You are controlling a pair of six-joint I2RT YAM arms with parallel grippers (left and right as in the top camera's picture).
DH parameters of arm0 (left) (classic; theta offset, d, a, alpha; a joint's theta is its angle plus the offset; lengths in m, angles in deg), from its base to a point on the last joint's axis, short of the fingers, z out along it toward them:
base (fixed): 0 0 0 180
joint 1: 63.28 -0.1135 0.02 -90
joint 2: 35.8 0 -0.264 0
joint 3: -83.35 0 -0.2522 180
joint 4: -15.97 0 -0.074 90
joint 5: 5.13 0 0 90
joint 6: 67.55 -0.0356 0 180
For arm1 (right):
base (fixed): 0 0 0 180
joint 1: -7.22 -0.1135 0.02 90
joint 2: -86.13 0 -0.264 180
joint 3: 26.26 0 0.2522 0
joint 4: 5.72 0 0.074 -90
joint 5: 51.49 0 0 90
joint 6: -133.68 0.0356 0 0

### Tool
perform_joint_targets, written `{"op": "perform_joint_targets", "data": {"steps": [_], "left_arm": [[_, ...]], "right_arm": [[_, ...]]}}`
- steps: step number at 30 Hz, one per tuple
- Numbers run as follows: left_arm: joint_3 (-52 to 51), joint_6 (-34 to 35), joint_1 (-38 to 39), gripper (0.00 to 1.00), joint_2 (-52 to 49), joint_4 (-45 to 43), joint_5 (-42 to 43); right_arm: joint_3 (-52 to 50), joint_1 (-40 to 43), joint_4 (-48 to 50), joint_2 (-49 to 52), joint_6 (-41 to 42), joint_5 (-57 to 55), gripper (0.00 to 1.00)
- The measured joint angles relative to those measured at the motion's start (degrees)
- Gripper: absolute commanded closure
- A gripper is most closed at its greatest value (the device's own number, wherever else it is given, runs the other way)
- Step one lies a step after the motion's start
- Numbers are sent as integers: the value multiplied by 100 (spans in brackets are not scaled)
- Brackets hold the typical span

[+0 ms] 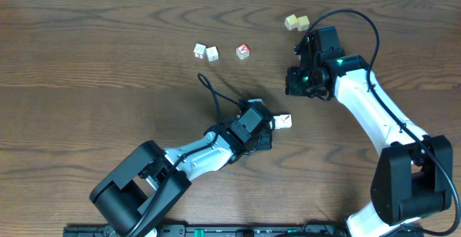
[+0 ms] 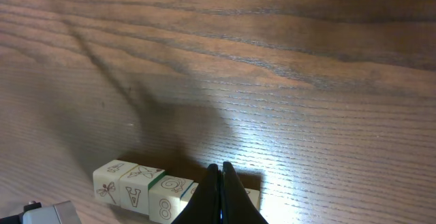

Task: Lift 5 blocks

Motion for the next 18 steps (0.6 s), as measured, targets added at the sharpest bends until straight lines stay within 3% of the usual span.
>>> {"op": "perform_joint_targets", "data": {"steps": [18], "left_arm": [[0, 0, 2, 93, 0, -83, -258]], "right_arm": [[0, 0, 0, 0, 0, 0, 99]]}}
